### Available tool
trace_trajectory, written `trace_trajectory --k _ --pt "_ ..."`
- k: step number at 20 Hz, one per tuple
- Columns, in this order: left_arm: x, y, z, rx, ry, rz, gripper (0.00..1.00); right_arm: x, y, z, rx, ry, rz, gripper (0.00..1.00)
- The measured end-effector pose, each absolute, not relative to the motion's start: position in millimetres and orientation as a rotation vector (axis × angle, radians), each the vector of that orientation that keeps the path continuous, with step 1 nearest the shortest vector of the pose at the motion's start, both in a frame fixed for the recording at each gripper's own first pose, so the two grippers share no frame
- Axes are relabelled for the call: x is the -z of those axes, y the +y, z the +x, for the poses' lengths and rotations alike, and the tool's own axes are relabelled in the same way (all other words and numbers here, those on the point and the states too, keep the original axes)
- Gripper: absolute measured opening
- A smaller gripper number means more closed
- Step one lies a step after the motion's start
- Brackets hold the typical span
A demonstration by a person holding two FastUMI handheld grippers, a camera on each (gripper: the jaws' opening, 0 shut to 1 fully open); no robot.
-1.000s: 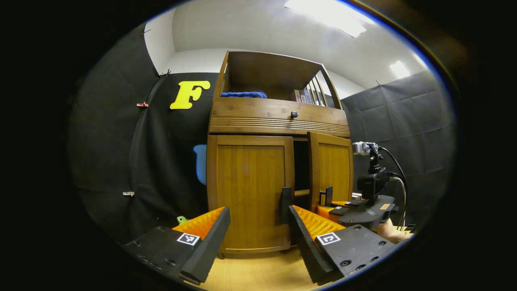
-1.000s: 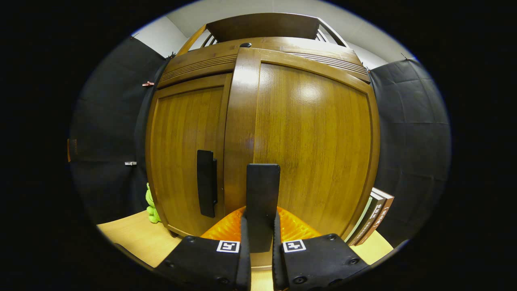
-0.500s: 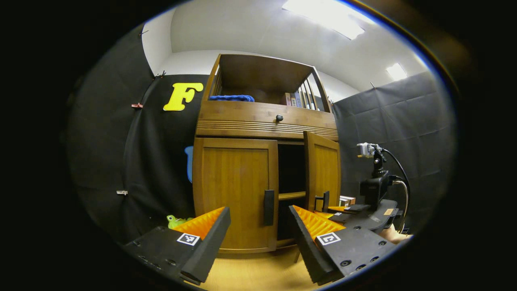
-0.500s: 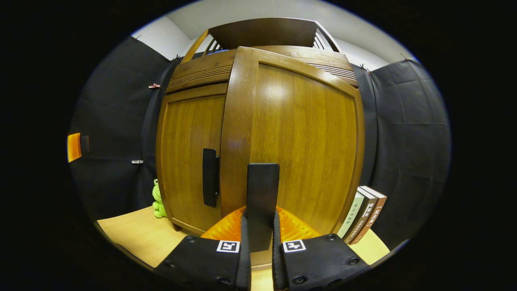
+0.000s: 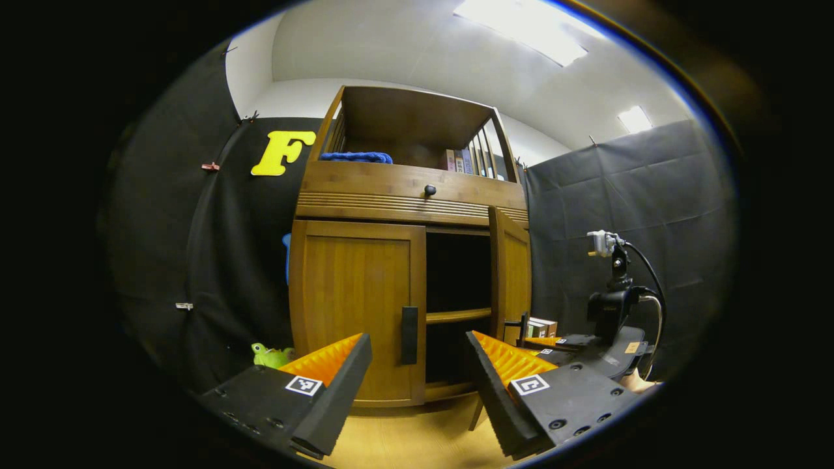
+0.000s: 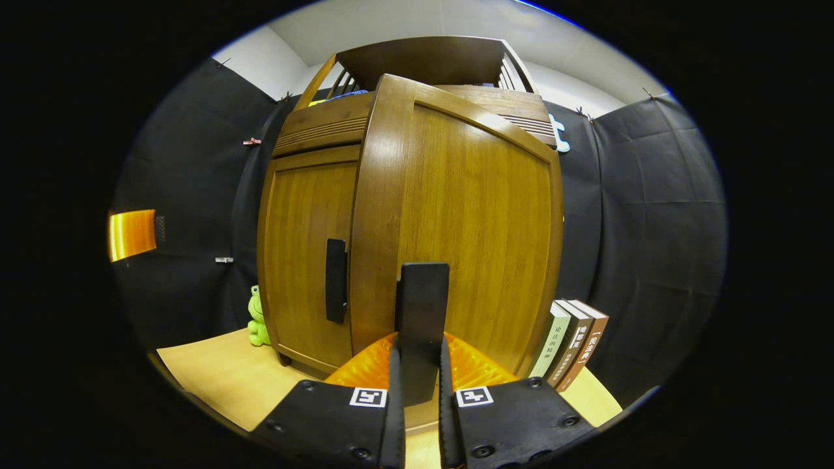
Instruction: Open the right door of the double-door shoe cabinet with the right hand, and open the left door with the left hand.
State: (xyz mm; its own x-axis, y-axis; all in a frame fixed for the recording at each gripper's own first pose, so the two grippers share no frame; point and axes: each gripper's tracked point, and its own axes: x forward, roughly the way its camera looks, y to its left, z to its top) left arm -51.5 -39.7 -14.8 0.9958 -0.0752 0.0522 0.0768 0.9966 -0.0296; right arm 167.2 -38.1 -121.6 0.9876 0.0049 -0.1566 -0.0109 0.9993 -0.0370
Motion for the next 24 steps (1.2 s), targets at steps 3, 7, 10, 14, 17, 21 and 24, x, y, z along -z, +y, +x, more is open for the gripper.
trace_trajectory --k 3,7,10,14,17,21,24 --pt "17.2 -52.0 -47.6 0.094 -0.041 -0.027 0.89 120.2 -41.3 165.6 0.000 0.153 -0.042 0.19" --pt "17.7 -73.9 -45.9 0.137 -0.037 -0.033 0.89 118.7 -47.4 162.7 0.015 0.145 -0.036 0.19" --pt "16.5 -88.7 -44.5 0.166 -0.043 -0.037 0.89 118.4 -60.8 149.4 0.028 0.145 -0.032 0.19" --pt "14.6 -107.7 -43.2 0.196 -0.047 -0.042 0.89 112.7 -80.4 132.2 0.051 0.148 -0.032 0.23" --pt "15.0 -123.3 -41.6 0.221 -0.045 -0.055 0.89 111.0 -100.2 121.8 0.092 0.143 -0.045 0.23" --pt "15.1 -140.2 -38.3 0.248 -0.044 -0.057 0.89 109.3 -125.6 109.7 0.152 0.144 -0.064 0.17" --pt "16.1 -151.8 -35.5 0.268 -0.038 -0.056 0.89 108.2 -144.4 102.8 0.191 0.153 -0.048 0.23"
